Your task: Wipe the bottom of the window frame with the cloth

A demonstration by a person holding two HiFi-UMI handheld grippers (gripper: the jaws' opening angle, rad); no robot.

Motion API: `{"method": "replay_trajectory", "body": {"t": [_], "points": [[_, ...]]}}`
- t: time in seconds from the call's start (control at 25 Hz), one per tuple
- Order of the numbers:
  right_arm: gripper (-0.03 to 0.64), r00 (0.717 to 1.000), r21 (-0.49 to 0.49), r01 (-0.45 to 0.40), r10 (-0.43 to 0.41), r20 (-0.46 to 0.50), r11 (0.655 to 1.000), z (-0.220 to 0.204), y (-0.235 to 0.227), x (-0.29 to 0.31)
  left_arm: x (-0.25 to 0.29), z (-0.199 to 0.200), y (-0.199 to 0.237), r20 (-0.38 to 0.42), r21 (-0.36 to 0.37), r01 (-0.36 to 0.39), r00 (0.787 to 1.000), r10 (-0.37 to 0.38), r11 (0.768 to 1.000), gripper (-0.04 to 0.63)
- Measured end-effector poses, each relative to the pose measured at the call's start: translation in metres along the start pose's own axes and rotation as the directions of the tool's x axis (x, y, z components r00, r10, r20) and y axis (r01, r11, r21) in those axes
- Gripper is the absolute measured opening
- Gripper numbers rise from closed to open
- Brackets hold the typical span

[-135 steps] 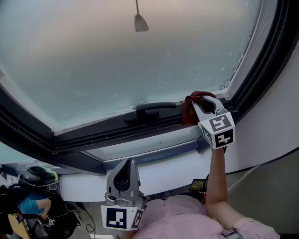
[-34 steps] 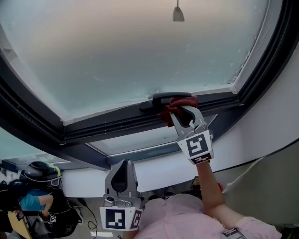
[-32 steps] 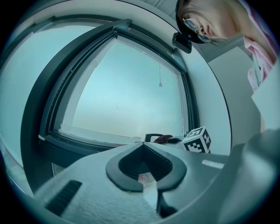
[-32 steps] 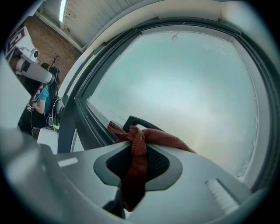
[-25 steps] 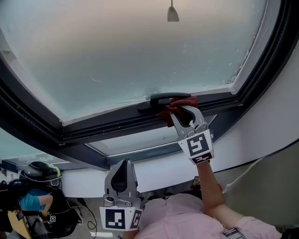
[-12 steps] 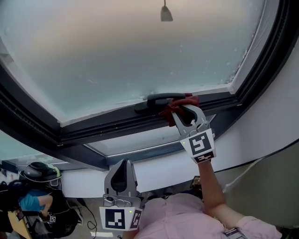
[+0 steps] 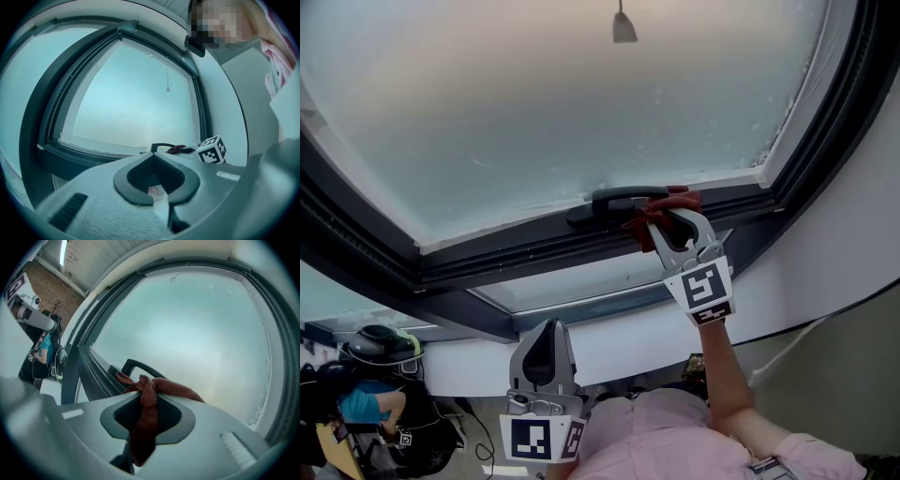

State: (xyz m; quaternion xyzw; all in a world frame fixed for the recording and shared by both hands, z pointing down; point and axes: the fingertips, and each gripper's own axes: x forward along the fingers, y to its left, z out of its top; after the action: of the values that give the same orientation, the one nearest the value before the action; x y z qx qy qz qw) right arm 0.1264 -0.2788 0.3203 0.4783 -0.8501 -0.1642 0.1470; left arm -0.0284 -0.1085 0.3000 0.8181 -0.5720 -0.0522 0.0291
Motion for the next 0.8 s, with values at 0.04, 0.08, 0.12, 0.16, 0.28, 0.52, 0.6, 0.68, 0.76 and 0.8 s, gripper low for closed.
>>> {"method": "replay_trajectory", "body": {"t": [0.04,0.08,0.12,0.16,0.28,0.52,0.6,0.68,0.76,0.8], "points": [[0.078,1.0,0.0,0.001,-0.001,0.0,1.0,-0.001,-0.001,0.0,0.0,0.0,-0.001,0.0,0.001,0.0,1.0,0.0,1.0,-0.006],[0.078,1.0,0.0,0.002,-0.002,-0.001,1.0,-0.001,-0.002,-0.001,0.0,0.0,-0.001,0.0,0.001,0.001,1.0,-0.001,1.0,-0.006],[0.078,1.0,0.001,0.003,-0.003,-0.001,1.0,-0.002,-0.003,-0.001,0.0,0.0,-0.002,0.001,0.002,0.002,1.0,-0.002,1.0,-0.006],[0.078,1.0,0.001,0.004,-0.004,-0.002,1.0,-0.002,-0.004,-0.001,0.001,0.0,-0.003,0.001,0.002,0.003,1.0,-0.003,1.0,-0.006],[0.078,1.0,0.004,0.008,-0.008,-0.003,1.0,-0.004,-0.007,-0.003,0.0,0.0,-0.004,0.001,0.004,0.002,1.0,-0.002,1.0,-0.006],[0.078,1.0,0.013,0.021,-0.021,-0.008,1.0,-0.008,-0.016,-0.007,0.0,0.0,-0.007,0.003,0.006,-0.006,1.0,0.006,1.0,-0.006],[0.078,1.0,0.018,0.028,-0.027,-0.01,0.999,-0.011,-0.02,-0.009,0.0,0.0,-0.009,0.003,0.007,-0.005,1.0,0.005,1.0,-0.006],[0.078,0.999,0.024,0.035,-0.035,-0.011,0.999,-0.013,-0.024,-0.01,0.0,0.0,-0.01,0.003,0.008,-0.006,1.0,0.006,1.0,-0.006],[0.078,0.999,0.028,0.043,-0.042,-0.012,0.999,-0.015,-0.028,-0.012,0.0,0.0,-0.011,0.004,0.009,-0.008,1.0,0.007,1.0,-0.006],[0.078,0.999,0.029,0.045,-0.045,-0.012,0.999,-0.016,-0.03,-0.013,0.001,0.0,-0.012,0.006,0.01,-0.009,1.0,0.009,1.0,-0.006]]}}
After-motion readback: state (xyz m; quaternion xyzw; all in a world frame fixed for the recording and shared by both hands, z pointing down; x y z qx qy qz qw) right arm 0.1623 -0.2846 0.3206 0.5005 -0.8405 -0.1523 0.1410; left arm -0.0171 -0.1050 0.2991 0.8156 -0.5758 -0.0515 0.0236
